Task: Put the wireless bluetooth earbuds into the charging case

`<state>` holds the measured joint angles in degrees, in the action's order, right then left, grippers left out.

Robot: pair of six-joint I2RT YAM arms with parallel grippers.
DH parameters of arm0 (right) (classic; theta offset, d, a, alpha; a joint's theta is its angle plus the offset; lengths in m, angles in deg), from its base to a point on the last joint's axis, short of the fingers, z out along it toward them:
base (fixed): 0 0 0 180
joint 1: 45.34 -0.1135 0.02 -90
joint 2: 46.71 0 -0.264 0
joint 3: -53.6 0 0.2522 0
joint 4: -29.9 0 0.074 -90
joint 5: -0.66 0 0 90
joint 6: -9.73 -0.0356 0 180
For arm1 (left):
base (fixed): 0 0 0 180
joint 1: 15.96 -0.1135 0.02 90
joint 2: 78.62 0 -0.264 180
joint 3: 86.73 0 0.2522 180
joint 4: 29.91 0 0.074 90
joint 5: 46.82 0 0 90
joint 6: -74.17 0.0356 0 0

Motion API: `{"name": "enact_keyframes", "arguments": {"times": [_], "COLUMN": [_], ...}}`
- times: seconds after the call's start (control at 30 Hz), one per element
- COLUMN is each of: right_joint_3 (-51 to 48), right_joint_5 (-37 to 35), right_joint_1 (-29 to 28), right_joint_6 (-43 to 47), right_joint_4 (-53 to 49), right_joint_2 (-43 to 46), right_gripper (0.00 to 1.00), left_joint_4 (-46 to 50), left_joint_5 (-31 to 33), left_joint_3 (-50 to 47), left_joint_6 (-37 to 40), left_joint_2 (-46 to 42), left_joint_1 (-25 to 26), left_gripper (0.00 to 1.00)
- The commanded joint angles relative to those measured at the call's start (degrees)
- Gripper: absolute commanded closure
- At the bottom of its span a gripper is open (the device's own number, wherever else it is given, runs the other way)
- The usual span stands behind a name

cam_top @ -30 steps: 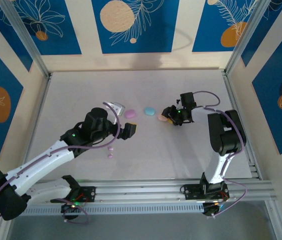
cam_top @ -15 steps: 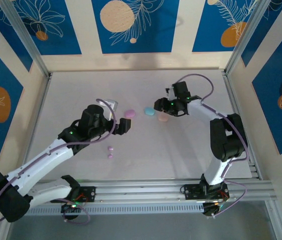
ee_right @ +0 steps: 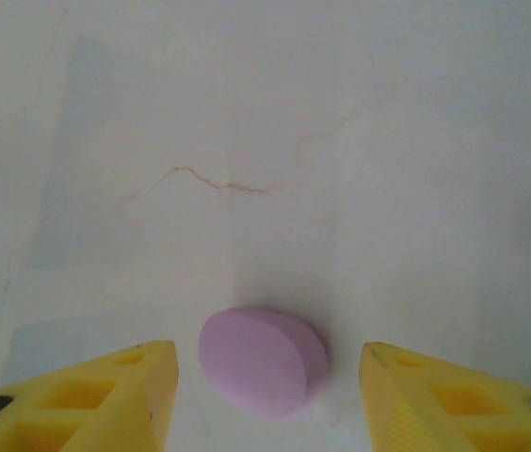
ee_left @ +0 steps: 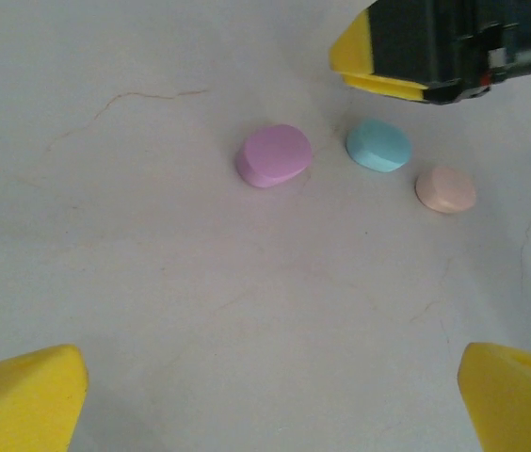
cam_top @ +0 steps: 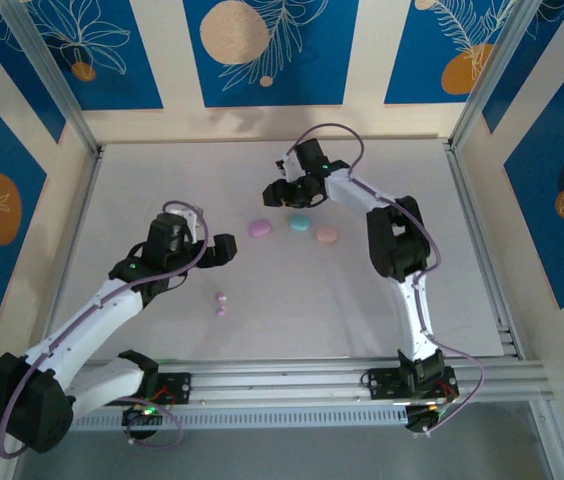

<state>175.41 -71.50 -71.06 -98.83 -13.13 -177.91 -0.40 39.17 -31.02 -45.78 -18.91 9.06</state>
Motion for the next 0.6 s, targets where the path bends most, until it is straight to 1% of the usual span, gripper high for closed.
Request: {"name": "enact_keyframes", "arguments": {"times": [0.0, 0.13, 0.27, 0.43, 0.57], "right_joint_3": [8.3, 15.5, 19.0, 19.1, 18.6], "right_joint_5": [2.7, 3.8, 6.3, 8.5, 8.6], "right_joint_1": [-1.5, -2.1, -2.6, -2.7, -3.0], "right_joint_6": [1.9, 2.0, 3.4, 5.8, 8.0], "right_joint_4": [-8.4, -12.2, -14.7, -17.0, -18.9], "right_joint_2": [-4.8, -10.2, -13.6, -14.2, -13.4], "right_gripper": [0.45, 0.45, 0.45, 0.45, 0.46], "left_joint_4": [0.9, 0.7, 0.6, 0.6, 0.3], "left_joint_5": [-0.5, -0.4, -0.4, -0.6, -1.3], "left_joint_3": [-0.9, -1.1, -1.4, -1.5, -1.5], "left_joint_6": [-0.7, -0.4, -0.3, -0.1, -0.4], "left_joint_2": [-0.9, -0.8, -1.1, -1.4, -1.3], "left_joint_1": [-1.1, -1.4, -1.6, -1.7, -1.7], "left_gripper": [0.0, 0.0, 0.0, 0.0, 0.0]}}
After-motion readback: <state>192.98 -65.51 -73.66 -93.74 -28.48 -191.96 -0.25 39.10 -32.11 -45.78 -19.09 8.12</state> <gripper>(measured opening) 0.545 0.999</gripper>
